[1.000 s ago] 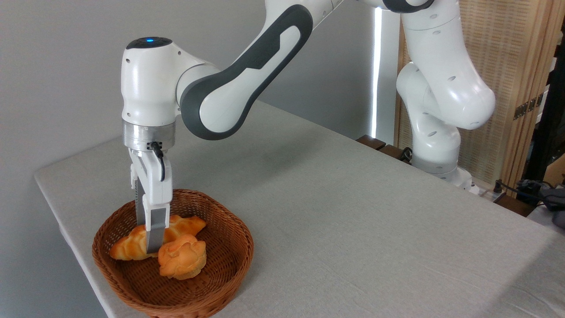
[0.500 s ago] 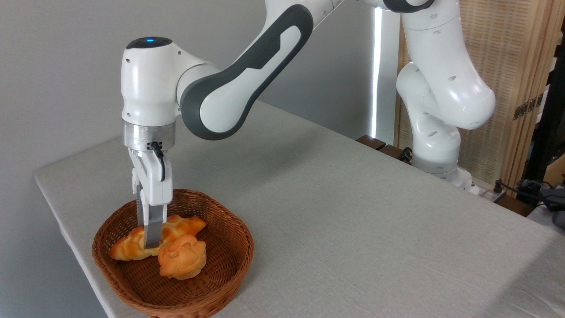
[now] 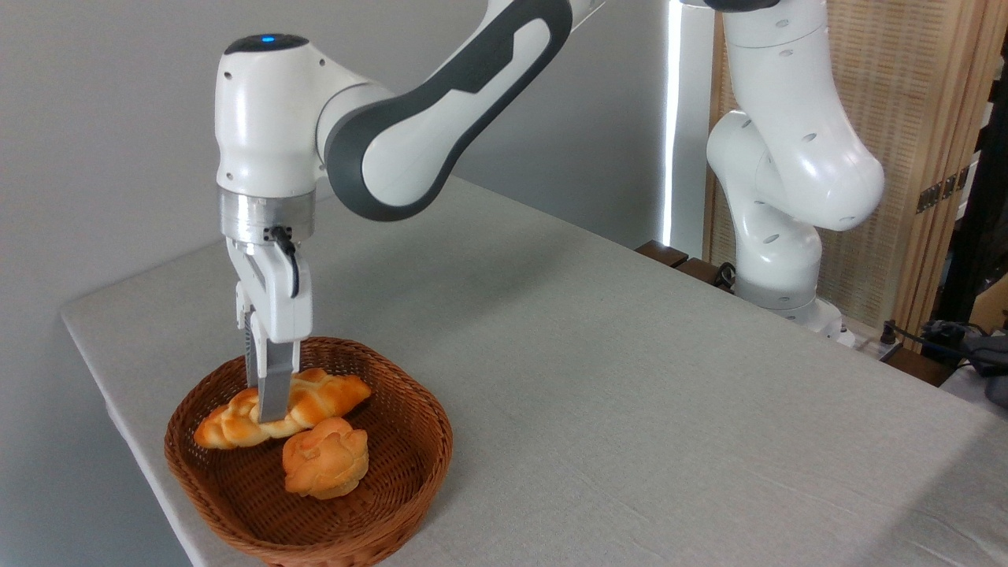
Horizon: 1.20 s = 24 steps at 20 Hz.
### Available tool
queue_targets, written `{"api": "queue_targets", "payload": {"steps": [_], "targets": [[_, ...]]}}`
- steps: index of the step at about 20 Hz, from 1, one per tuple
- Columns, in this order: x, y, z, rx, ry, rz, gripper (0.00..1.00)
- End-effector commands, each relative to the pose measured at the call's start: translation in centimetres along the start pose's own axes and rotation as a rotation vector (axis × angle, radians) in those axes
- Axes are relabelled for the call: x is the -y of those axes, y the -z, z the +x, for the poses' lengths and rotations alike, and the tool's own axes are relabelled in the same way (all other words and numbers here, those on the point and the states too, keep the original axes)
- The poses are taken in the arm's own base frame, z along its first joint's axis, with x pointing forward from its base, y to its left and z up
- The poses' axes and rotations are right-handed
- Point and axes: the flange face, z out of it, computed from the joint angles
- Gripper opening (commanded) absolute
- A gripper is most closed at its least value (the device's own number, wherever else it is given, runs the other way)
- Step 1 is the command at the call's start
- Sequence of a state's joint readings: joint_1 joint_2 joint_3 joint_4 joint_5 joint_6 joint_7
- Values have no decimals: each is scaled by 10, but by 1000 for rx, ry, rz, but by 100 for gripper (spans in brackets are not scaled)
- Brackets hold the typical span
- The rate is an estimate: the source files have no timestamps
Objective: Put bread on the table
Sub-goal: 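Close the gripper on the braided bread roll, then lift the braided roll out of the basket and carry it away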
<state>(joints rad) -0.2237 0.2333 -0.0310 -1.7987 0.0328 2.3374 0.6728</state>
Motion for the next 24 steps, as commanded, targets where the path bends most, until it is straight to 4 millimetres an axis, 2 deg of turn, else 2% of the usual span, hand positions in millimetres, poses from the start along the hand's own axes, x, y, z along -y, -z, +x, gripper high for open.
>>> {"api": "queue_targets", "payload": {"steps": [1,6,9,14,16,22,23,24], "targets": [[-2,22,-5,15,66,-31,40],[3,61,-14,5,167,-38,45],[18,79,-26,-25,237,-33,45],[18,88,-27,-43,251,-39,45],[24,92,-34,-43,266,-34,46],[2,107,-55,97,259,-150,48],[-1,108,-58,115,257,-165,50],[-5,110,-62,135,257,-181,56]]}}
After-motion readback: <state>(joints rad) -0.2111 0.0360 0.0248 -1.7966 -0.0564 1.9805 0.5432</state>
